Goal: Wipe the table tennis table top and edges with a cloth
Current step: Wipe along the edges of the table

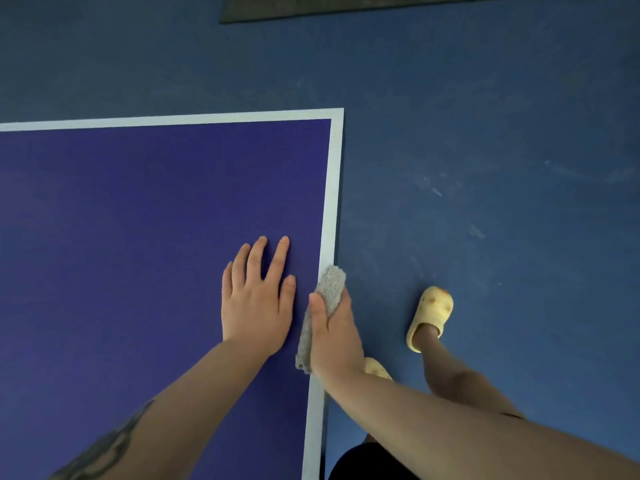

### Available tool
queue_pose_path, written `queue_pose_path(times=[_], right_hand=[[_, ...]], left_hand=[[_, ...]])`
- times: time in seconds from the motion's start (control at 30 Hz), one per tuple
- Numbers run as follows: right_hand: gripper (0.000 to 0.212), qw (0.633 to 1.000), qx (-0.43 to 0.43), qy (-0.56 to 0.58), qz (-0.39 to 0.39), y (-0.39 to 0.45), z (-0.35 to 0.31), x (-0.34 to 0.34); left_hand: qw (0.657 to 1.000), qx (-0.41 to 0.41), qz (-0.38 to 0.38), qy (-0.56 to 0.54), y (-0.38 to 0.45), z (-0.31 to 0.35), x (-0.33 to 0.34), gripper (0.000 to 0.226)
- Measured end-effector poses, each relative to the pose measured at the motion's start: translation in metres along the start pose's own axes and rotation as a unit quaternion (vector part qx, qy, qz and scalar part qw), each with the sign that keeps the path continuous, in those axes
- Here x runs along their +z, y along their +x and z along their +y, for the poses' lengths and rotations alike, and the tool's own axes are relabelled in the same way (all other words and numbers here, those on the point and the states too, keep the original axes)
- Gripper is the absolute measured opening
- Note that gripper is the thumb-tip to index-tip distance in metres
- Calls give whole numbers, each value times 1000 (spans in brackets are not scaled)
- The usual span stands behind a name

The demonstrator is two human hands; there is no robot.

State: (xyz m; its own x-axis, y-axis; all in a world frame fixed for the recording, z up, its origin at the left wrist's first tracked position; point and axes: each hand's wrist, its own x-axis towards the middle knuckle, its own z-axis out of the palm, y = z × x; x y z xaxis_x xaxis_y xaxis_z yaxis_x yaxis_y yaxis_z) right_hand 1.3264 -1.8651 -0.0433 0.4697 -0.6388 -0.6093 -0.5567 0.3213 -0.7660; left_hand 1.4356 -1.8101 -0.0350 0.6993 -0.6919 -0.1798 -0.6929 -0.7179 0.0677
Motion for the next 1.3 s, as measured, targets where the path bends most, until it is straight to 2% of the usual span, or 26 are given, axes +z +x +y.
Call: queue_pose_path(times=[0.1, 0.27, 0.47, 0.73, 0.9, 0.97, 1.07, 1.2, 1.3], right_hand=[[59, 1000, -15, 10, 14, 37, -17, -1], [55, 999, -28, 22, 13, 113, -69, -13], [55, 1000, -16, 17, 6, 38, -30, -9], [59, 998, -39, 30, 30, 137, -88, -16], [55, 999, -17, 22, -18, 74, -48, -14], [59, 999, 5, 18, -30, 63, -42, -14], [59, 1000, 3, 11, -20, 97, -67, -20], [64, 999, -23, 27, 12, 174, -118, -24], [64, 999, -30, 28, 15, 184, -126, -25]], left_hand=[[1000, 6, 5, -12, 48, 7, -7, 58], [999, -42, 19, 0, 106, 32, -5, 55], [998, -41, 41, -15, 105, 33, -5, 55], [998, -45, 42, -7, 106, 35, -4, 55], [997, -64, 39, 0, 123, 36, -14, 57], [994, -104, 31, -31, 158, 43, -21, 56], [980, -192, 21, -45, 199, 58, -22, 55], [976, -205, 38, -54, 205, 60, -20, 57], [975, -210, 45, -62, 203, 62, -22, 57]])
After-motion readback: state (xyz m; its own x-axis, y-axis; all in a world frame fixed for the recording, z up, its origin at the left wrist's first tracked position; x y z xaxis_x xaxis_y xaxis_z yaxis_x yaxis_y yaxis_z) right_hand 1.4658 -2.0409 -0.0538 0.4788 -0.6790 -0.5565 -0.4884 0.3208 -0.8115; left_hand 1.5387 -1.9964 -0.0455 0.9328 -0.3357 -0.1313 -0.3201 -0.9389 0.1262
